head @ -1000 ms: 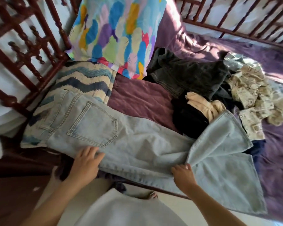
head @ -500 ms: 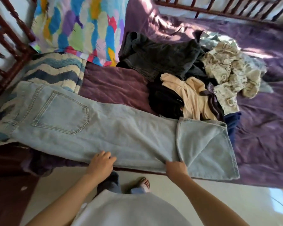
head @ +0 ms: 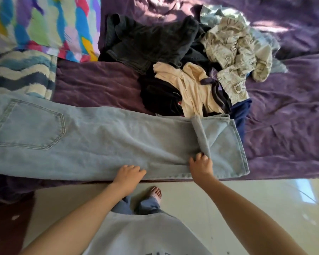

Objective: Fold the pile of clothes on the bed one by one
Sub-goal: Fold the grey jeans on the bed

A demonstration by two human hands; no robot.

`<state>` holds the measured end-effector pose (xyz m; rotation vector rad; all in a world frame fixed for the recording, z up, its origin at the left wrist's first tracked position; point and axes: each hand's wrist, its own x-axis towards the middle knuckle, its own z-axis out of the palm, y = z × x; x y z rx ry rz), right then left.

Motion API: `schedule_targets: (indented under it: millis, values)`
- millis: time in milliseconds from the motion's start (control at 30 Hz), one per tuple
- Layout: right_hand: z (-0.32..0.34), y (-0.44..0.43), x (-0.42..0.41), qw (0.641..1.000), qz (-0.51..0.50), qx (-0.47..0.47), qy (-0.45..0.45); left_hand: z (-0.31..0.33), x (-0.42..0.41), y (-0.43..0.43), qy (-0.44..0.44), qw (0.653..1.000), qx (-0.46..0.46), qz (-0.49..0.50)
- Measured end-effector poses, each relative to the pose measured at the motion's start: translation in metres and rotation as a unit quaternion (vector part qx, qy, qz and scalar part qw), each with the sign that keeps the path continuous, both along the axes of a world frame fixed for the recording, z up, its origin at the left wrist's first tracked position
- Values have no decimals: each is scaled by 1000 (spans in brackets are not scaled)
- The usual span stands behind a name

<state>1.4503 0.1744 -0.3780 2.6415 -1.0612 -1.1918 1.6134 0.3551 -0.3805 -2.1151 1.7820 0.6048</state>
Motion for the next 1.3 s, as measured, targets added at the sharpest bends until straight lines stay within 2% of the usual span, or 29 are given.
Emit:
schedule_targets:
  millis: [133, 300, 467, 567, 667, 767, 833, 967, 1033, 1067, 1133, 1233, 1300]
  values:
    - [-7, 4, -24, 987, -139, 50, 54, 4, -1, -19, 14, 993, 110, -24]
    - [-10, -17, -72, 981, -185, 59, -5, 8, 8, -28, 48, 985, 166, -28]
    - [-6, -45, -96, 941, -311, 54, -121, 2, -4, -31, 61, 985, 160, -5]
    - [-9, -63, -106, 913, -365, -16, -183, -2, -8, -34, 66, 993, 99, 3]
    - [-8, -85, -110, 867, -441, -53, -225, 3, -5, -39, 70, 997, -18, 1]
    - [-7, -108, -112, 829, -514, -40, -217, 12, 1, -49, 25, 999, -29, 33]
    - [-11, -121, -115, 781, -571, 6, -252, 10, 5, -53, 16, 997, -46, 53]
    - [-25, -137, -124, 710, -622, 64, -324, 9, 9, -52, -3, 990, -6, 139]
    - [-18, -142, -122, 665, -651, 84, -356, 6, 11, -52, 15, 984, 61, 166]
    - [-10, -146, -119, 657, -652, 95, -367, 4, 11, -53, 14, 983, 74, 168]
    - [9, -158, -111, 671, -621, 84, -397, 2, 11, -55, 21, 983, 76, 168]
    - [30, -176, -105, 683, -566, 9, -461, 5, 11, -62, 40, 979, 101, 175]
    - [33, -177, -108, 686, -565, -20, -459, 7, 9, -66, 48, 978, 103, 173]
